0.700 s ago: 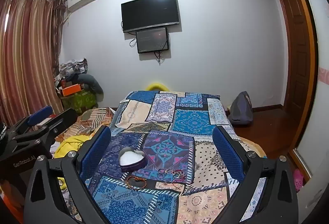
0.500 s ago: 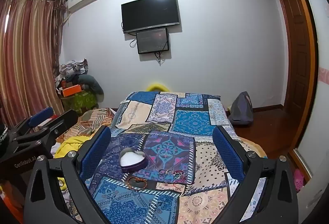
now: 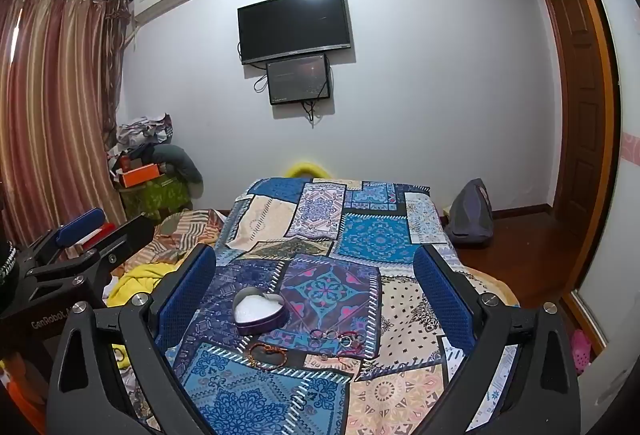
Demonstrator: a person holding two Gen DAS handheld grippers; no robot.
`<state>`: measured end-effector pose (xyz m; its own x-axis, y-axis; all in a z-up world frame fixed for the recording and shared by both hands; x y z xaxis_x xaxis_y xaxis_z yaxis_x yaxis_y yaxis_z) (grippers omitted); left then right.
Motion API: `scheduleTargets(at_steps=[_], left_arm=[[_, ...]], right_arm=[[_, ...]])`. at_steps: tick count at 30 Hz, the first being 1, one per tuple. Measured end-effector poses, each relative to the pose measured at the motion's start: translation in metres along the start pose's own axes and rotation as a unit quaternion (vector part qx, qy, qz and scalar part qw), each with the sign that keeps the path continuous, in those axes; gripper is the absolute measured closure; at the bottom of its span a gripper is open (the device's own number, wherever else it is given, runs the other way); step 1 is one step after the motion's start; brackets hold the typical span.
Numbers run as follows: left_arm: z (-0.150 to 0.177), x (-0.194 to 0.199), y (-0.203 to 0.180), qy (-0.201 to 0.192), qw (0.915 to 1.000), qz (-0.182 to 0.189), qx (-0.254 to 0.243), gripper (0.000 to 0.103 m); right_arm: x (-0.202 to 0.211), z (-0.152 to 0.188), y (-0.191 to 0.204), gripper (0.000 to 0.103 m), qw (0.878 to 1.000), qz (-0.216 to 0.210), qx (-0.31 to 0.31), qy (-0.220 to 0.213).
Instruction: Organize jewelry
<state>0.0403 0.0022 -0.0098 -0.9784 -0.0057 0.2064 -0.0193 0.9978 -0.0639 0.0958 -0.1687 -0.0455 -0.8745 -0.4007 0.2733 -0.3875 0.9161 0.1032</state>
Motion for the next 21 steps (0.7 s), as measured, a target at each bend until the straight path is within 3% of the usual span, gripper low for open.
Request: scheduleTargets(at_steps=[21], left_arm=[[0.0032, -0.0008, 0.0028, 0.000, 1.0000, 0.000, 0.000, 0.000]], right_arm=[[0.0021, -0.0021, 0.0017, 0.005, 1.000, 0.000, 0.000, 0.000]])
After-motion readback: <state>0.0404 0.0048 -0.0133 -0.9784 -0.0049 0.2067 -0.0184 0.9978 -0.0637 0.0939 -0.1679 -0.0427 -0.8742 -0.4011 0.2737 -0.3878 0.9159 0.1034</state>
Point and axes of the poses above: each gripper's, at about its wrist camera, not at the fingertips, and x roughly against the way its jaws point, y to its left, z to its underside, the point moved 4 cm from there along -x, roughly the way its jaws point
